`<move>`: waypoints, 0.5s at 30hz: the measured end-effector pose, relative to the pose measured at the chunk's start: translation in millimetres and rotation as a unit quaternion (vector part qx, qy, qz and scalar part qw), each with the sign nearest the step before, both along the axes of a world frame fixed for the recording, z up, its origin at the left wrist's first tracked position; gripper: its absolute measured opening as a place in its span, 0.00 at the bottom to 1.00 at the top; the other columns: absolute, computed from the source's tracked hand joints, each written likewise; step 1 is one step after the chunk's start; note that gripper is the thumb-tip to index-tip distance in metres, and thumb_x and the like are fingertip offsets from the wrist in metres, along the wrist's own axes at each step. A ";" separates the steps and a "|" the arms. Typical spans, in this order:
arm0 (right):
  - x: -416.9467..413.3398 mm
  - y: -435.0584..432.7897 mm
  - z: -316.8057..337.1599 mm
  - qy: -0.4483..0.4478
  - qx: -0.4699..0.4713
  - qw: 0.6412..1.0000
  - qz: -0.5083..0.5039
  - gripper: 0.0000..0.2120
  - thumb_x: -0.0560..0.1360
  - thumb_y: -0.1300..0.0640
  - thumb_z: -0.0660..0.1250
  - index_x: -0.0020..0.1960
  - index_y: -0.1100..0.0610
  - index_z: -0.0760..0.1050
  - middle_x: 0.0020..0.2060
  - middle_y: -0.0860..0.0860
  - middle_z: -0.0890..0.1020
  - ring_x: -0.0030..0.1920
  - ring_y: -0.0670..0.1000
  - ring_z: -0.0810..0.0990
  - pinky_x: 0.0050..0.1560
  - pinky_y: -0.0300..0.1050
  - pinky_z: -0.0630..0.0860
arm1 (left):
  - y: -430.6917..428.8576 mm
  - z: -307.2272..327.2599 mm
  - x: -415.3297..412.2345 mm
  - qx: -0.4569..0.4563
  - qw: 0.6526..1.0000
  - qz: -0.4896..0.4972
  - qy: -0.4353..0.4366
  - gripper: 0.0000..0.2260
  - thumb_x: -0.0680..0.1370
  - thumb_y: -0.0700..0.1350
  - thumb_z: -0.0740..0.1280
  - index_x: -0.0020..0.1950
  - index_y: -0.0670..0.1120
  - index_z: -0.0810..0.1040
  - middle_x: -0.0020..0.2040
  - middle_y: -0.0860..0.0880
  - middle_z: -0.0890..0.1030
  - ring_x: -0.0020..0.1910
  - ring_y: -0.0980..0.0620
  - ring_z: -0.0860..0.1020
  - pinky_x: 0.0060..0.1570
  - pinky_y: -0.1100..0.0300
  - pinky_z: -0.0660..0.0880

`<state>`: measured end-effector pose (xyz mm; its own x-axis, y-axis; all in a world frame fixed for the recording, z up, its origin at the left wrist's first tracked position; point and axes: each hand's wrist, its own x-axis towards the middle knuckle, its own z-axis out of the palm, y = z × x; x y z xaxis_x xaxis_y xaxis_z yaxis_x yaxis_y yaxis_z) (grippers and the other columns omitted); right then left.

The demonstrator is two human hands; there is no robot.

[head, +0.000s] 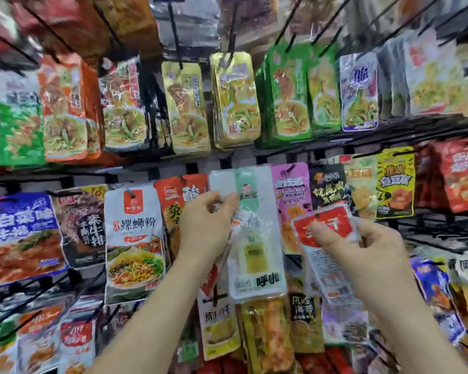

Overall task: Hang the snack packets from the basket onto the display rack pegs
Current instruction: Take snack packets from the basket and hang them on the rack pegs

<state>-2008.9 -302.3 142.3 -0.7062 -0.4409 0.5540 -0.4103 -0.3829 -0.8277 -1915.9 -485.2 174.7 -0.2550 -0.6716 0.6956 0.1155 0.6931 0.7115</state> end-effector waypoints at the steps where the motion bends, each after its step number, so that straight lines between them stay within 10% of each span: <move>1: -5.0 -6.7 9.4 0.021 0.005 0.999 0.026 0.08 0.69 0.54 0.74 0.36 0.59 0.82 0.29 0.56 0.83 0.26 0.48 0.79 0.24 0.39 0.75 | -2.3 3.2 -2.2 0.002 1.000 0.008 -0.007 0.16 0.77 0.51 0.70 0.32 0.43 0.75 0.32 0.56 0.75 0.29 0.61 0.69 0.29 0.70 0.64; 8: -31.2 -41.3 56.7 0.091 0.090 0.981 0.145 0.05 0.70 0.56 0.74 0.42 0.58 0.83 0.31 0.50 0.85 0.28 0.45 0.80 0.27 0.36 0.73 | -7.6 8.4 -3.3 0.014 0.999 0.036 -0.009 0.22 0.77 0.50 0.70 0.25 0.47 0.67 0.21 0.56 0.63 0.27 0.55 0.61 0.30 0.60 0.57; 15: -39.7 -58.6 74.9 0.135 0.124 0.968 0.174 0.07 0.71 0.53 0.73 0.47 0.54 0.84 0.38 0.53 0.87 0.37 0.55 0.85 0.43 0.54 0.82 | -15.7 13.3 -0.9 0.019 0.999 0.027 -0.008 0.22 0.78 0.53 0.67 0.27 0.45 0.71 0.25 0.48 0.66 0.28 0.51 0.64 0.35 0.56 0.61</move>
